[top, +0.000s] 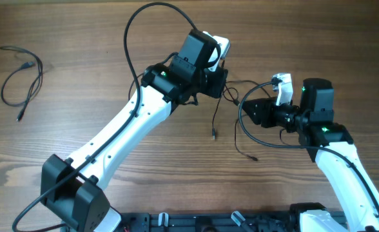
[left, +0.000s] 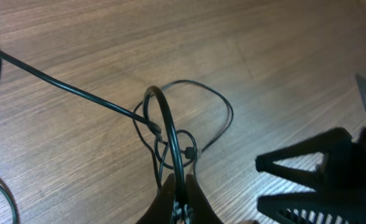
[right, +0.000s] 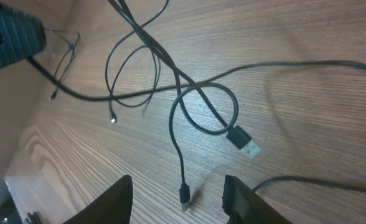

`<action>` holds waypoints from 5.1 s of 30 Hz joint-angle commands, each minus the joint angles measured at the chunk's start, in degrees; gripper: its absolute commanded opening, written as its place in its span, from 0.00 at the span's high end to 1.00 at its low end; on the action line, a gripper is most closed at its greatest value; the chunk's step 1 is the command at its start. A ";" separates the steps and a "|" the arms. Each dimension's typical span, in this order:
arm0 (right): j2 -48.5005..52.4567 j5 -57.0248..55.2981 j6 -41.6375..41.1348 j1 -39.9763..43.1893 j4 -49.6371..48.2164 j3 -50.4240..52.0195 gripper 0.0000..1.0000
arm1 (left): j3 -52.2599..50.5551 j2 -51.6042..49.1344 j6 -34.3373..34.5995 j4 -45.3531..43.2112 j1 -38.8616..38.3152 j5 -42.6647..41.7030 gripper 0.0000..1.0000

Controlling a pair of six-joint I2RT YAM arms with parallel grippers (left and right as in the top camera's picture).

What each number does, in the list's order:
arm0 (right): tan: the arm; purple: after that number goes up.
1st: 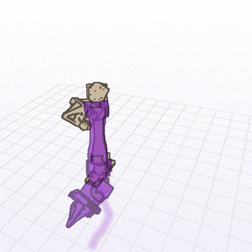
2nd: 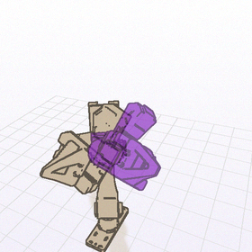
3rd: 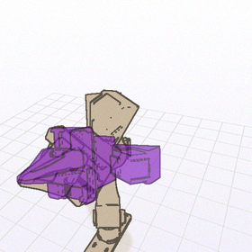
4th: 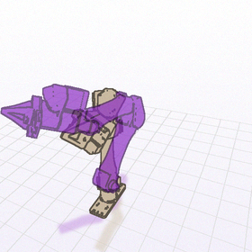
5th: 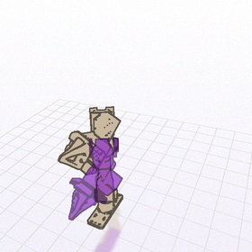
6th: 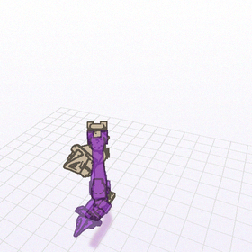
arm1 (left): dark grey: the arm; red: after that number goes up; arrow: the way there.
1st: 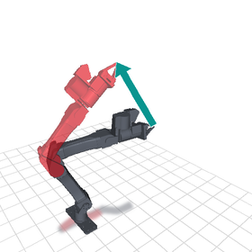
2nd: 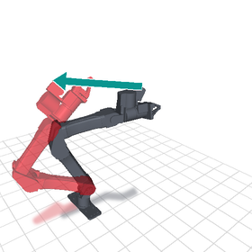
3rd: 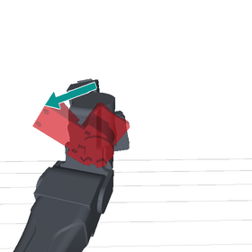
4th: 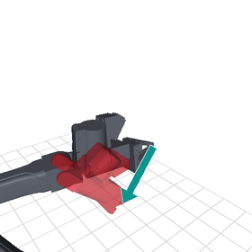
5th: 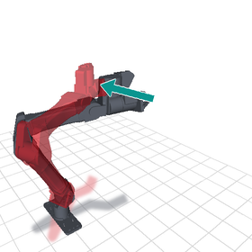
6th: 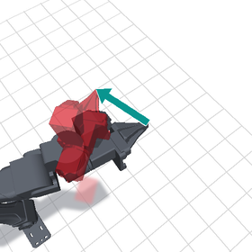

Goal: Untangle cables

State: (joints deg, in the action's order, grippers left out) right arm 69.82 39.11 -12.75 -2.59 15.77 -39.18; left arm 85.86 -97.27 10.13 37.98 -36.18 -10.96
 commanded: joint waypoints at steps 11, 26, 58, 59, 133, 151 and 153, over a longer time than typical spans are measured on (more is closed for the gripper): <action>0.15 -6.51 -30.29 -0.24 1.22 -0.55 0.39 | 0.28 11.02 -9.68 3.04 9.94 -10.73 0.96; 0.15 -3.93 -35.36 -4.46 4.42 -0.55 0.95 | 0.26 11.23 2.47 3.04 20.02 -14.51 0.96; 0.15 -11.74 -32.17 -9.25 1.64 -0.55 0.95 | 0.26 9.94 -31.19 22.91 11.17 -25.14 0.96; 0.15 -12.41 -32.20 -9.25 1.66 -0.55 0.96 | 0.26 9.94 -31.19 22.75 11.17 -24.28 0.96; 26.32 10.21 -19.54 20.26 -17.29 -0.57 0.95 | 0.22 7.45 -12.20 21.59 19.56 -14.38 0.96; 19.39 18.75 -20.65 18.67 -7.30 -0.57 0.00 | 0.20 -7.76 8.57 19.54 4.31 3.80 0.96; 11.93 19.26 -19.37 18.67 -5.29 -0.57 0.00 | 0.20 -7.76 8.57 18.29 3.56 3.80 0.96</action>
State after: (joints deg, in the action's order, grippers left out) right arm 90.87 54.48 -35.42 16.27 9.30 -39.68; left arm 85.82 -105.01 14.39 57.52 -31.62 -11.16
